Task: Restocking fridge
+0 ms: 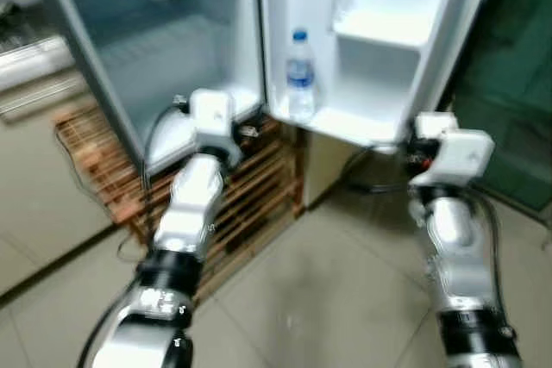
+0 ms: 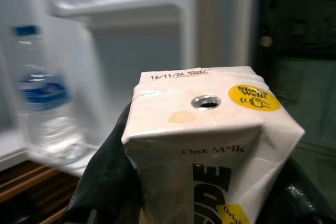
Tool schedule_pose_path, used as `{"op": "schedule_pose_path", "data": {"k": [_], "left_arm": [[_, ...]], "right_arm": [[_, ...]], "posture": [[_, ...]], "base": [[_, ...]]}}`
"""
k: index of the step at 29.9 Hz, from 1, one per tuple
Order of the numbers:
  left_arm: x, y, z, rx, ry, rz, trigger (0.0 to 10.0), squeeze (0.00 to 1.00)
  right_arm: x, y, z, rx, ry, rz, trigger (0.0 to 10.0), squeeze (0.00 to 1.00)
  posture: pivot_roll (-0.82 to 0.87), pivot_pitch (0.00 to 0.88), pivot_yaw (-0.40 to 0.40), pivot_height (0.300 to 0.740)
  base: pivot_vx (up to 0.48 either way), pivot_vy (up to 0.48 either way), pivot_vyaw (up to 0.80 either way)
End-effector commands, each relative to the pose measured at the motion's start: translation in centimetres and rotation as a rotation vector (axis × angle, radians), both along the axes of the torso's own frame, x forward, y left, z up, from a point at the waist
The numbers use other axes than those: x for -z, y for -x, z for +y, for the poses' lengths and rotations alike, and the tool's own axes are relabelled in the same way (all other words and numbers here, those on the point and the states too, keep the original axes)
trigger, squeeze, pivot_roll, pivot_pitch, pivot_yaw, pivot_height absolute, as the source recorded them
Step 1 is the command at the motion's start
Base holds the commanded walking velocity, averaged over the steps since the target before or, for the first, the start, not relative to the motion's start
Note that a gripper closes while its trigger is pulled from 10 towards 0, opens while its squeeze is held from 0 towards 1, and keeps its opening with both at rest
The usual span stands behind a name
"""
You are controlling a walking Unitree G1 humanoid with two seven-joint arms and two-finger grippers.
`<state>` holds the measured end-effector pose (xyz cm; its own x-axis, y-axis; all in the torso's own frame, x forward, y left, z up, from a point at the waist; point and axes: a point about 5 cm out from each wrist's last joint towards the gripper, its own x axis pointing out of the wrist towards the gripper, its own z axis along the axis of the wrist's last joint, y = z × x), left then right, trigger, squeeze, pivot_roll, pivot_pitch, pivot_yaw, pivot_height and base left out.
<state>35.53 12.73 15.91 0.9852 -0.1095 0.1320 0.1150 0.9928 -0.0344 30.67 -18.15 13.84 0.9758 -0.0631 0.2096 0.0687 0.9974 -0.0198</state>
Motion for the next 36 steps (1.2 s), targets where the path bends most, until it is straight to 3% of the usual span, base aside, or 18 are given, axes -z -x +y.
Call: {"op": "schedule_pose_path", "data": {"k": [1, 5, 13, 17, 18, 22, 23, 26, 28, 30, 32, 36], "left_arm": [[-0.1, -0.1, -0.9, 0.019, 0.025, 0.012, 10.0, 0.0], [0.0, -0.1, -1.0, 0.025, 0.008, 0.014, 10.0, 0.0], [-0.1, -0.2, -1.1, 0.028, -0.004, 0.014, 10.0, 0.0], [-0.4, -0.2, -1.5, 0.051, -0.05, -0.005, 10.0, 0.0], [-0.7, 0.0, -2.3, 0.113, -0.039, -0.032, 10.0, 0.0], [-1.2, 0.5, -2.3, 0.138, -0.007, -0.056, 10.0, 0.0], [-1.3, 0.7, -2.1, 0.132, -0.002, -0.061, 10.0, 0.0], [-2.2, 3.4, -0.6, 0.148, -0.027, -0.126, 10.0, 0.0], [-1.6, 5.2, 0.2, 0.164, -0.043, -0.108, 10.0, 0.0], [-1.5, 6.5, -0.2, 0.221, -0.112, -0.131, 10.0, 0.0], [-1.6, 6.5, -0.6, 0.243, -0.121, -0.144, 10.0, 0.0], [-2.2, 4.8, -2.6, 0.284, -0.101, -0.174, 10.0, 0.0]], "right_arm": [[0.1, 0.1, -0.9, 0.029, 0.004, 0.003, 10.0, 0.3], [0.0, 0.1, -0.8, 0.025, 0.018, 0.001, 10.0, 0.35], [-0.2, 0.0, -1.1, 0.049, 0.022, -0.007, 10.0, 0.3], [-0.7, 0.0, -2.5, 0.15, 0.003, -0.031, 10.0, 0.3], [-1.1, 0.1, -3.2, 0.209, 0.012, -0.047, 10.0, 0.3], [-1.7, 0.5, -3.2, 0.23, 0.039, -0.069, 10.0, 0.31], [-2.0, 0.8, -3.1, 0.233, 0.051, -0.079, 10.0, 0.31], [-4.1, 3.4, -1.4, 0.16, 0.112, -0.169, 10.0, 0.3], [-4.0, 5.1, -0.9, 0.129, 0.128, -0.17, 10.0, 0.3], [-3.6, 6.3, -1.1, 0.14, 0.127, -0.165, 10.0, 0.31], [-3.3, 6.5, -1.4, 0.157, 0.122, -0.154, 10.0, 0.31], [-2.8, 5.5, -1.9, 0.191, 0.122, -0.144, 10.0, 0.3]], "posture": [[-0.15, 0.0, 0.078, 0.74], [-0.15, 0.0, 0.077, 0.74], [-0.15, 0.0, 0.076, 0.74], [-0.15, 0.0, 0.075, 0.74], [-0.15, 0.0, 0.075, 0.74], [-0.15, 0.0, 0.075, 0.74], [-0.15, 0.0, 0.075, 0.74], [-0.16, 0.001, 0.071, 0.74], [-0.16, 0.006, 0.064, 0.74], [-0.15, 0.013, 0.054, 0.74], [-0.15, 0.013, 0.049, 0.74], [-0.15, 0.009, 0.051, 0.74]], "base": [[0.0, 0.465, 0.0], [0.0, 0.48, 0.54], [0.0, 0.12, 0.18], [0.0, 0.0, 0.0], [0.0, 0.0, 0.0], [0.0, 0.0, 0.0], [0.0, 0.0, 0.0], [0.0, 0.0, 0.0], [0.0, 0.0, 0.0], [0.0, 0.0, 0.0], [0.0, 0.0, 0.0], [0.429, 0.0, 0.0]]}}
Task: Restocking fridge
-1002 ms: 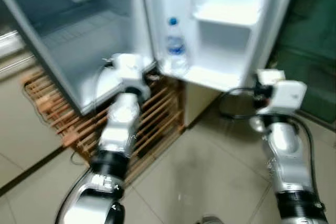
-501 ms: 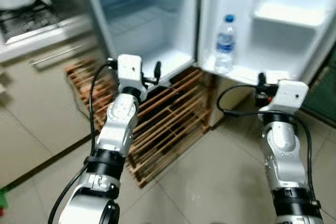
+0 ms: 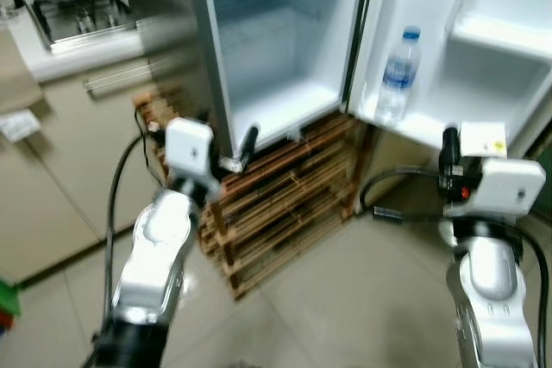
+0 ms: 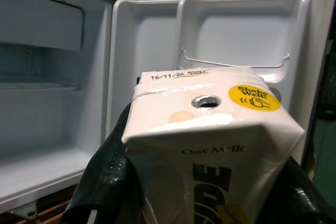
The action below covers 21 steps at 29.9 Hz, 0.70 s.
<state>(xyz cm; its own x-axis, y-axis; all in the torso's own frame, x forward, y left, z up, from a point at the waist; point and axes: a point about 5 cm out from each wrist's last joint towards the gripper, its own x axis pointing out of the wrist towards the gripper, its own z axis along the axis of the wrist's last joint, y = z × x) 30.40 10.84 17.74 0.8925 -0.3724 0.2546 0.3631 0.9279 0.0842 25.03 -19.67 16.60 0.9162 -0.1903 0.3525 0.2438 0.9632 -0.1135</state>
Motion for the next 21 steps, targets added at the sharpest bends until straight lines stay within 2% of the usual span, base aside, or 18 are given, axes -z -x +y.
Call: {"op": "schedule_pose_path", "data": {"k": [1, 2, 4, 8, 10, 21], "left_arm": [[-0.4, -0.3, -0.7, 0.023, -0.015, -0.024, 10.0, 0.0], [-0.8, -1.0, -1.3, 0.046, -0.008, -0.024, 10.0, 0.0], [-0.9, -1.2, -1.6, 0.076, -0.004, -0.008, 10.0, 0.0], [-0.9, -0.9, -1.7, 0.107, -0.004, 0.009, 10.0, 0.0], [-0.7, -0.8, -2.4, 0.138, -0.003, 0.021, 10.0, 0.0], [-0.7, -0.9, -3.2, 0.197, -0.004, 0.016, 10.0, 0.0]], "right_arm": [[0.0, -0.1, -0.4, 0.022, 0.005, -0.01, 10.0, 0.3], [-0.2, -0.5, -0.4, 0.033, 0.013, -0.012, 10.0, 0.3], [-0.3, -0.7, -0.7, 0.05, 0.012, -0.009, 10.0, 0.3], [-0.4, -0.6, -1.0, 0.062, 0.016, 0.004, 10.0, 0.3], [-0.3, -0.6, -1.1, 0.066, 0.024, 0.012, 10.0, 0.31], [-0.1, -1.1, -1.3, 0.076, 0.031, 0.016, 10.0, 0.31]], "posture": [[-0.15, 0.009, 0.051, 0.74], [-0.16, 0.005, 0.055, 0.74], [-0.16, 0.005, 0.058, 0.74], [-0.16, 0.005, 0.058, 0.74], [-0.17, 0.009, 0.064, 0.74], [-0.17, 0.017, 0.067, 0.74]], "base": [[0.48, 0.0, 0.0], [0.48, 0.0, 0.0], [0.48, 0.0, 0.0], [0.48, 0.0, 0.0], [0.48, 0.0, 0.0], [0.48, 0.0, 0.0]]}}
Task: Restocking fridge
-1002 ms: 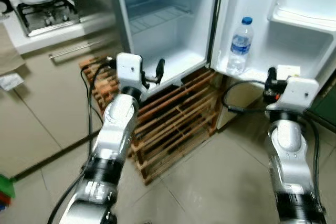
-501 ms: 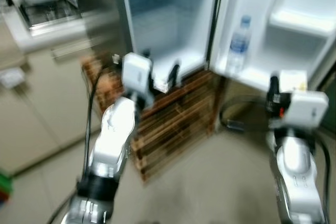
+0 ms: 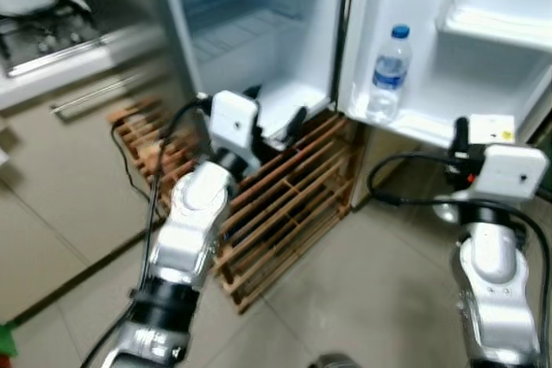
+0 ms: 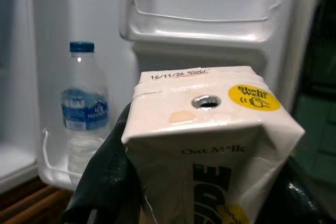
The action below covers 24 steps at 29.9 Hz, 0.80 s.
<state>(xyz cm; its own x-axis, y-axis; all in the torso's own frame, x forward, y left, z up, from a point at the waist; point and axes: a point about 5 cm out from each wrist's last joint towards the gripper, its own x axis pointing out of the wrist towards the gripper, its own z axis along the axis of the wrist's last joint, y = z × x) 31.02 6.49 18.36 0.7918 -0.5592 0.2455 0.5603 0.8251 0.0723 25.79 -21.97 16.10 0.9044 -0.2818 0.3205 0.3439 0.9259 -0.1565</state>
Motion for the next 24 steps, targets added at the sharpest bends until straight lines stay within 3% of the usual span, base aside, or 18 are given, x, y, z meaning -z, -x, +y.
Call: {"op": "schedule_pose_path", "data": {"k": [1, 5, 9, 17, 24], "left_arm": [[-0.1, -0.3, 1.0, -0.019, -0.012, 0.001, 10.0, 0.0], [-0.3, -0.4, 0.7, -0.004, -0.006, -0.003, 10.0, 0.0], [0.1, -1.1, 0.7, -0.036, 0.025, 0.045, 10.0, 0.0], [0.8, -1.9, 1.2, -0.114, 0.062, 0.112, 10.0, 0.0], [1.0, -2.2, 1.0, -0.117, 0.07, 0.126, 10.0, 0.0]], "right_arm": [[-0.7, -0.4, 0.9, -0.036, -0.001, -0.027, 10.0, 0.31], [-0.6, -0.5, 0.9, -0.035, 0.001, -0.026, 10.0, 0.31], [-0.6, -0.8, 0.9, -0.038, 0.002, -0.021, 10.0, 0.31], [-0.7, -1.3, 0.9, -0.054, 0.01, -0.017, 10.0, 0.3], [-1.0, -1.6, 0.8, -0.065, 0.021, -0.022, 10.0, 0.31]], "posture": [[-0.18, 0.019, 0.068, 0.74], [-0.17, 0.023, 0.068, 0.74], [-0.18, 0.027, 0.069, 0.74], [-0.18, 0.037, 0.071, 0.74], [-0.18, 0.03, 0.069, 0.74]], "base": [[0.48, 0.0, 0.0], [0.48, 0.0, 0.0], [0.0, 0.0, 0.0], [0.155, -0.404, 0.0], [0.259, -0.401, 0.0]]}}
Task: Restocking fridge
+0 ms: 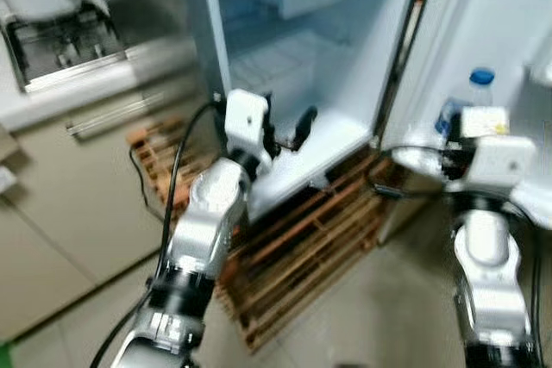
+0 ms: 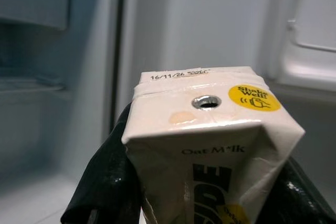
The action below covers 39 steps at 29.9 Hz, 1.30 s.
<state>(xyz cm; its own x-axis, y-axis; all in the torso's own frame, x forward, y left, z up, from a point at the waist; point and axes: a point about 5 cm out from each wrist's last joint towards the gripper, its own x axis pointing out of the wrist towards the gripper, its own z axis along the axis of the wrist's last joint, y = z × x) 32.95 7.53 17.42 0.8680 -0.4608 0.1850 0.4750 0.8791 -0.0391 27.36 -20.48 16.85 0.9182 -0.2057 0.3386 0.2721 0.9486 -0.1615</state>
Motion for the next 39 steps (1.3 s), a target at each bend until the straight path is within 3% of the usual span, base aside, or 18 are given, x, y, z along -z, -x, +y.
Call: {"op": "schedule_pose_path", "data": {"k": [1, 8, 17, 24, 25, 27, 31, 34, 35, 36, 39], "left_arm": [[0.1, -0.2, -0.1, -0.015, 0.011, 0.015, 10.0, 0.0], [0.4, 0.7, -0.6, 0.058, 0.026, 0.023, 10.0, 0.0], [1.2, 0.5, 0.8, -0.022, 0.037, 0.065, 10.0, 0.0], [0.9, 0.5, 1.0, -0.016, 0.034, 0.073, 10.0, 0.0], [0.9, 0.5, 1.1, -0.015, 0.023, 0.071, 10.0, 0.0], [0.9, 0.5, 1.2, -0.015, 0.019, 0.069, 10.0, 0.0], [0.6, 1.0, 0.5, 0.099, -0.007, 0.049, 10.0, 0.0], [0.1, 1.7, -0.7, 0.236, -0.013, 0.043, 10.0, 0.0], [0.1, 1.7, -0.7, 0.236, -0.013, 0.043, 10.0, 0.0], [-0.3, 2.2, -1.5, 0.316, -0.004, 0.056, 10.0, 0.0], [-1.2, 2.5, -2.7, 0.404, 0.034, 0.079, 10.0, 0.0]], "right_arm": [[-0.2, -0.1, -0.7, 0.014, 0.01, -0.006, 10.0, 0.31], [0.2, 0.0, -0.8, 0.001, 0.015, 0.019, 10.0, 0.3], [0.6, -0.2, -0.3, -0.042, 0.01, 0.042, 10.0, 0.3], [0.8, -1.1, -2.3, 0.046, 0.019, 0.078, 10.0, 0.27], [1.0, -1.2, -3.1, 0.096, -0.013, 0.084, 10.0, 0.21], [1.0, -1.2, -3.2, 0.107, -0.021, 0.084, 10.0, 0.21], [2.1, -1.3, -4.1, 0.181, -0.102, 0.107, 10.0, 0.19], [2.9, -1.5, -4.0, 0.204, -0.149, 0.125, 10.0, 0.16], [2.9, -1.5, -4.0, 0.204, -0.149, 0.125, 10.0, 0.16], [3.2, -1.6, -3.9, 0.21, -0.178, 0.129, 10.0, 0.02], [3.6, -1.9, -3.9, 0.208, -0.227, 0.144, 10.0, 0.0]], "posture": [[-0.18, 0.029, 0.068, 0.74], [-0.18, 0.026, 0.058, 0.74], [-0.17, 0.029, 0.046, 0.74], [-0.15, 0.082, 0.067, 0.74], [-0.14, 0.091, 0.073, 0.74], [-0.13, 0.102, 0.079, 0.74], [-0.1, 0.149, 0.119, 0.74], [-0.08, 0.172, 0.145, 0.74], [-0.08, 0.172, 0.145, 0.74], [-0.08, 0.182, 0.151, 0.74], [-0.07, 0.201, 0.163, 0.74]], "base": [[0.262, -0.398, 0.0], [0.153, -0.285, 0.0], [0.0, 0.0, 0.0], [0.0, 0.0, 0.0], [0.0, 0.0, 0.0], [0.0, 0.0, 0.0], [0.0, 0.0, 0.0], [0.0, 0.0, 0.0], [0.0, 0.0, 0.0], [0.0, 0.0, 0.0], [0.0, 0.0, 0.0]]}}
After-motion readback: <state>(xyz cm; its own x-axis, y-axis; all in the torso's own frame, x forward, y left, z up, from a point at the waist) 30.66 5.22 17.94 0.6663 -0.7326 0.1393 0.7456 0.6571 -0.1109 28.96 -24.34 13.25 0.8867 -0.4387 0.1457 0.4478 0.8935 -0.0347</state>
